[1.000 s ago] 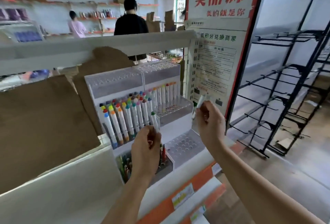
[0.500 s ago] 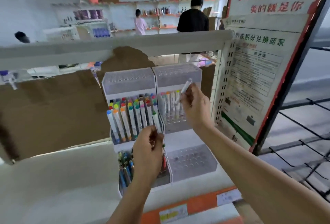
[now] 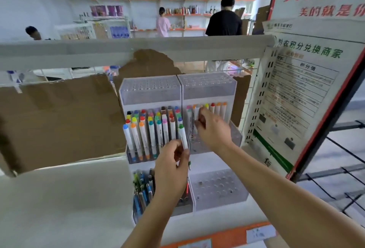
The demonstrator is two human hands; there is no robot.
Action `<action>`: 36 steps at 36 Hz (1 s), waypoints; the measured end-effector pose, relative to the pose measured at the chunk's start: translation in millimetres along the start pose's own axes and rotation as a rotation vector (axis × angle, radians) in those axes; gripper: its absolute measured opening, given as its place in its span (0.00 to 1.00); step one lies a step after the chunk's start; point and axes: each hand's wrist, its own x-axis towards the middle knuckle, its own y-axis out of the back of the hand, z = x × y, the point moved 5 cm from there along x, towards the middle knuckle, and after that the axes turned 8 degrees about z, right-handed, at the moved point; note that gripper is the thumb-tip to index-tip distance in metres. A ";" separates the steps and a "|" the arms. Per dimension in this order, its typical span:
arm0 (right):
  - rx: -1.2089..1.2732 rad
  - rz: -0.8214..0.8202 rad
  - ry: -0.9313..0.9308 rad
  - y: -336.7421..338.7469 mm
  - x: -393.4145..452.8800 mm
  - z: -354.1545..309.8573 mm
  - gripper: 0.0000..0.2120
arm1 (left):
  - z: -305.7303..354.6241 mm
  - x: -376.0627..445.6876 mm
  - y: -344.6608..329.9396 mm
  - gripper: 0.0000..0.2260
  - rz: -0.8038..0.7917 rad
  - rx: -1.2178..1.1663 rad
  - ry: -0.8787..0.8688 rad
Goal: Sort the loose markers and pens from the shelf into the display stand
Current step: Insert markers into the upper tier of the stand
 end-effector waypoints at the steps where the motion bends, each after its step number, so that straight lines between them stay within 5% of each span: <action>1: -0.025 -0.015 -0.004 -2.3 0.5 0.5 0.06 | -0.2 0.5 0.1 0.02 0.002 0.002 0.002; 11: -0.137 -0.001 -0.021 -1.7 -2.4 5.6 0.02 | 4.5 6.7 1.2 0.04 0.042 0.020 -0.003; 16: 0.323 0.170 0.002 21.6 -17.2 3.4 0.07 | 17.5 9.2 -7.6 0.04 0.046 0.029 -0.040; 19: 0.496 0.127 0.095 31.4 -27.6 -12.2 0.05 | 25.2 11.3 -15.3 0.03 0.044 0.024 -0.059; 23: 0.499 0.144 0.082 38.3 -28.7 -8.9 0.06 | 32.7 11.5 -22.8 0.05 0.044 -0.007 -0.100; 29: 0.558 0.392 -0.110 67.5 10.1 26.6 0.05 | 24.0 8.9 -21.7 0.08 0.051 -0.018 -0.079; 36: 0.429 0.278 0.023 41.6 19.8 20.0 0.10 | 15.1 6.7 -17.4 0.07 0.054 -0.005 -0.055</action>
